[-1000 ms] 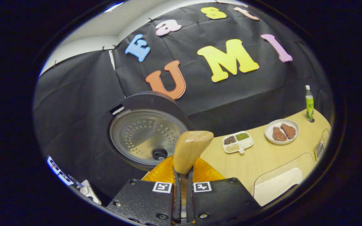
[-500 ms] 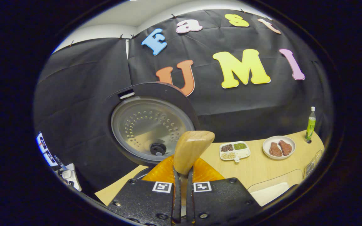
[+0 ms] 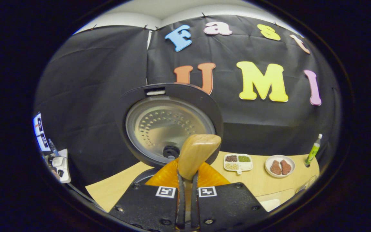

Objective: Close the left gripper, press the button to open the rice cooker; take a wooden spoon from the chopstick holder with the right hand, scoop a spoonful of rice and pour it into the rice cooker, then put the wooden spoon back into the chopstick holder.

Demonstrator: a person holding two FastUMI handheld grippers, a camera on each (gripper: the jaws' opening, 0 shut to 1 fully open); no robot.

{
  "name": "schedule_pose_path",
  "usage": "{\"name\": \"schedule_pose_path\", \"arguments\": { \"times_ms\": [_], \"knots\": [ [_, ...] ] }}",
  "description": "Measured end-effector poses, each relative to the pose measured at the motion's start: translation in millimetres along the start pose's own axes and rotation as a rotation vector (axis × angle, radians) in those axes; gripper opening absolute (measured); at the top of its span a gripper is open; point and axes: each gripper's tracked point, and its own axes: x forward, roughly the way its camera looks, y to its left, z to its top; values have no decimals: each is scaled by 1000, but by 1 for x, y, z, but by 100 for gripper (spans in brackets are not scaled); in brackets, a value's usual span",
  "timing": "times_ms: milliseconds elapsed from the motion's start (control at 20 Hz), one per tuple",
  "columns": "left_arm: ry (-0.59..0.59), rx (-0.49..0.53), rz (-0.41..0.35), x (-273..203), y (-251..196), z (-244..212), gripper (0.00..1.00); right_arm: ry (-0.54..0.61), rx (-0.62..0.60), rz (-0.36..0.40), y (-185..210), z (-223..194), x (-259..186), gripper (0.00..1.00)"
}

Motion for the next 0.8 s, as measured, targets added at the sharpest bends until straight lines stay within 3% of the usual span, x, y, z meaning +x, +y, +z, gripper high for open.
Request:
{"name": "schedule_pose_path", "arguments": {
  "times_ms": [200, 600, 800],
  "knots": [
    [-28, -1, 5, -6, 3, 10, 94, -4, -133, -51, -7, 8, -2, 12],
    [-65, -62, 3, -8, -5, 18, 94, -38, -285, -43, -7, 27, -24, 13],
    [-66, -26, 5, -9, -12, 19, 94, -72, -267, -45, -21, 42, -48, 13]
  ]
}}
